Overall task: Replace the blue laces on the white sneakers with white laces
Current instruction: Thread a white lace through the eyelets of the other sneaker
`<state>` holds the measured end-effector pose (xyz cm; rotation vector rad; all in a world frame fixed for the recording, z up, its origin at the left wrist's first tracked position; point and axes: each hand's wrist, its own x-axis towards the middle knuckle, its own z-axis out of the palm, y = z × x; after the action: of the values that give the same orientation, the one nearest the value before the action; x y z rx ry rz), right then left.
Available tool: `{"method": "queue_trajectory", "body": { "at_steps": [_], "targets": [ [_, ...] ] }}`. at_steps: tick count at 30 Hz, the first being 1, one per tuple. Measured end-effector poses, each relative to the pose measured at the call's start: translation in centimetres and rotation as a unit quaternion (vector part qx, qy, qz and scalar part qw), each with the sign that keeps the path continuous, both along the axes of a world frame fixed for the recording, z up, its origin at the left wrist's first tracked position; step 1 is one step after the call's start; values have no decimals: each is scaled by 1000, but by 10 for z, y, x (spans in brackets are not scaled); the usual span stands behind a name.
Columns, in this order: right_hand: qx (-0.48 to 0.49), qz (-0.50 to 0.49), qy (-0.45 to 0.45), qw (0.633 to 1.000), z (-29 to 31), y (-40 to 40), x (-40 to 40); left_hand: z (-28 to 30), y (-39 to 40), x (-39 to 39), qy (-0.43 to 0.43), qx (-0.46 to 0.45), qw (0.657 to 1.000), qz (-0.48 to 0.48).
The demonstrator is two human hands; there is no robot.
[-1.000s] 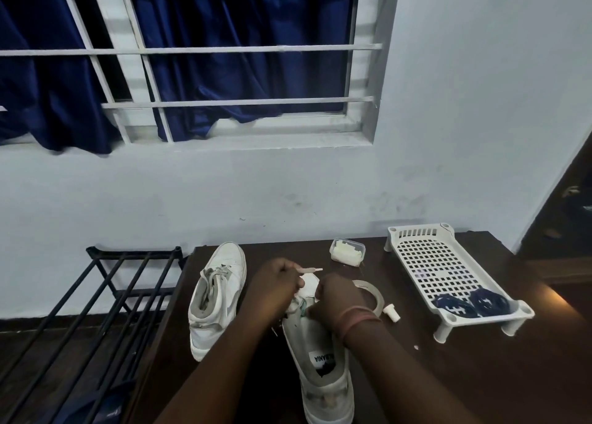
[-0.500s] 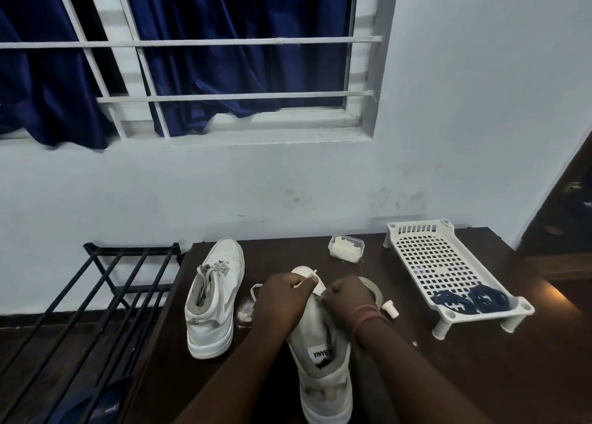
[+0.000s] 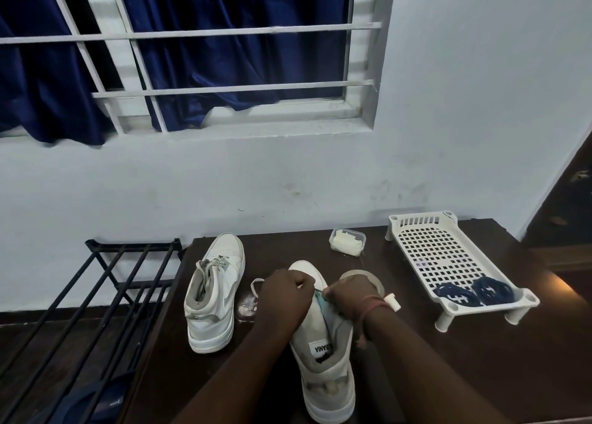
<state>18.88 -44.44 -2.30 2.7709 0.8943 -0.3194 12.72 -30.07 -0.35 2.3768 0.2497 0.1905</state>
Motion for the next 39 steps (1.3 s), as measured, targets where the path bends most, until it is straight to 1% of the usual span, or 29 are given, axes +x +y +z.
{"method": "queue_trajectory", "body": {
  "at_steps": [1, 2, 4, 8, 11, 16, 19, 25, 29, 33, 35, 37, 39],
  "targets": [
    [-12, 2, 2, 1000, 1, 1, 0, 1, 0, 0, -8, -9, 1000, 7],
    [2, -27, 13, 1000, 3, 4, -2, 2, 0, -1, -12, -17, 1000, 10],
    [-8, -36, 15, 999, 3, 4, -1, 0, 2, -2, -3, -31, 999, 7],
    [-38, -12, -15, 999, 3, 5, -2, -11, 5, 2, 15, -35, 999, -6],
    [-57, 3, -29, 998, 3, 6, -3, -23, 3, 5, -13, 15, 1000, -23],
    [-50, -5, -27, 998, -1, 4, -1, -42, 0, 9, -55, 105, 992, 43],
    [-34, -19, -32, 999, -6, 4, 1, -46, 0, 10, -63, 76, 994, 41],
    [-5, -42, -19, 999, -10, 5, 4, -52, 0, 11, -53, 71, 995, 42],
    [0, -26, -21, 999, -9, 5, 6, -55, -4, 8, -58, 49, 995, 61],
    [37, -47, 3, 998, -5, 6, 4, -55, -9, 6, -65, 36, 994, 86],
    [61, -60, 22, 996, 0, 5, 2, -53, -10, 3, -56, 56, 992, 103],
    [95, -91, 63, 989, 3, 1, 1, -50, -12, -1, -46, 82, 988, 120],
    [164, -114, 88, 976, 6, -1, -2, -46, -14, -4, -24, 114, 984, 135]
  ]
}}
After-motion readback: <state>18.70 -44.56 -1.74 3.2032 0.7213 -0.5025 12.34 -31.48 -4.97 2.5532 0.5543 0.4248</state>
